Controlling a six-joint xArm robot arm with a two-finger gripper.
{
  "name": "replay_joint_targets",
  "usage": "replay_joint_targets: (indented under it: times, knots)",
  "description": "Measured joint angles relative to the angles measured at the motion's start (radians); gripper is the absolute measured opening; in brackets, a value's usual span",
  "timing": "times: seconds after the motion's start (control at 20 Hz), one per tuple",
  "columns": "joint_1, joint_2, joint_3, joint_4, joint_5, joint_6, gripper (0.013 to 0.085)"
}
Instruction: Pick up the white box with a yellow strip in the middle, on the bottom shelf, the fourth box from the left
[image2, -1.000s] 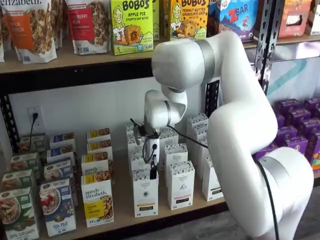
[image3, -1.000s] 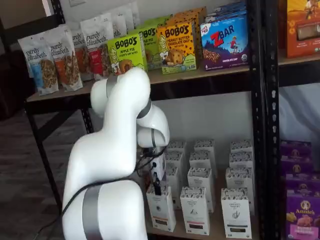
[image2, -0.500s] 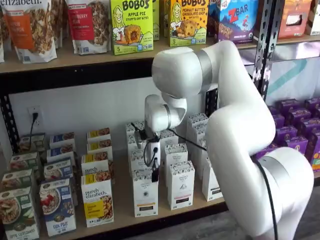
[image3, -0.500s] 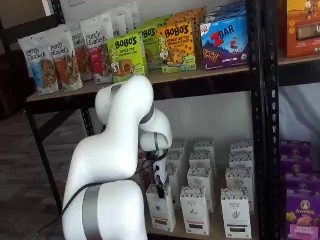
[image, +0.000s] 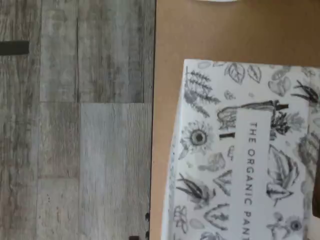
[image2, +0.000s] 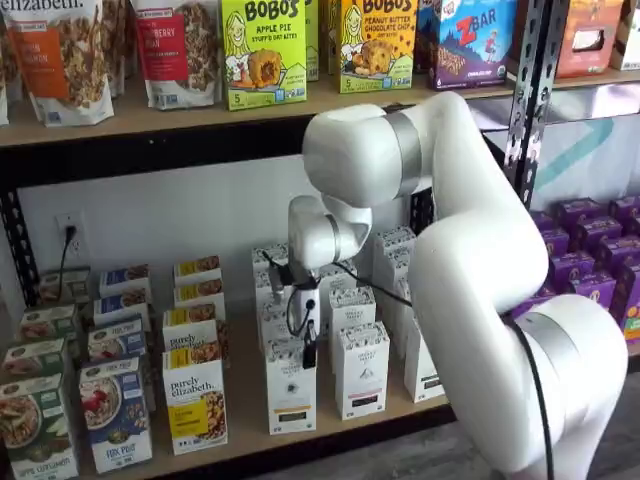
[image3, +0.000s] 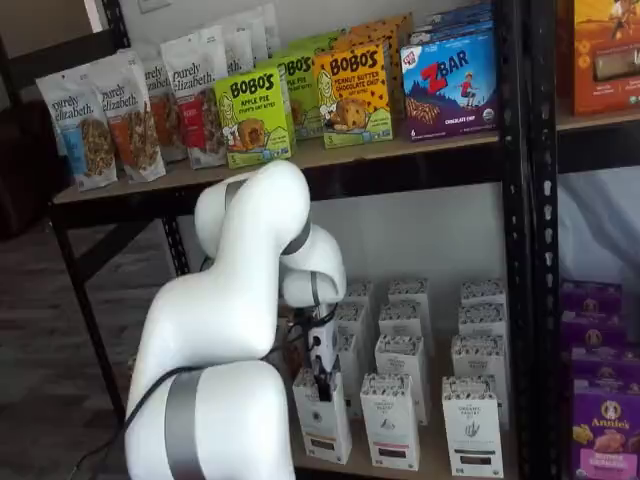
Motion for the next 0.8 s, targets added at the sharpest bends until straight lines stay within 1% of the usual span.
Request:
replay_joint_targets:
  times: [0.45, 0.8]
  knots:
    - [0.013, 0.038, -0.041, -0.034, 0.023, 0.041, 0.0850]
    - [0.015, 0.056, -0.054, -0.027, 0.014, 0.038, 0.0850]
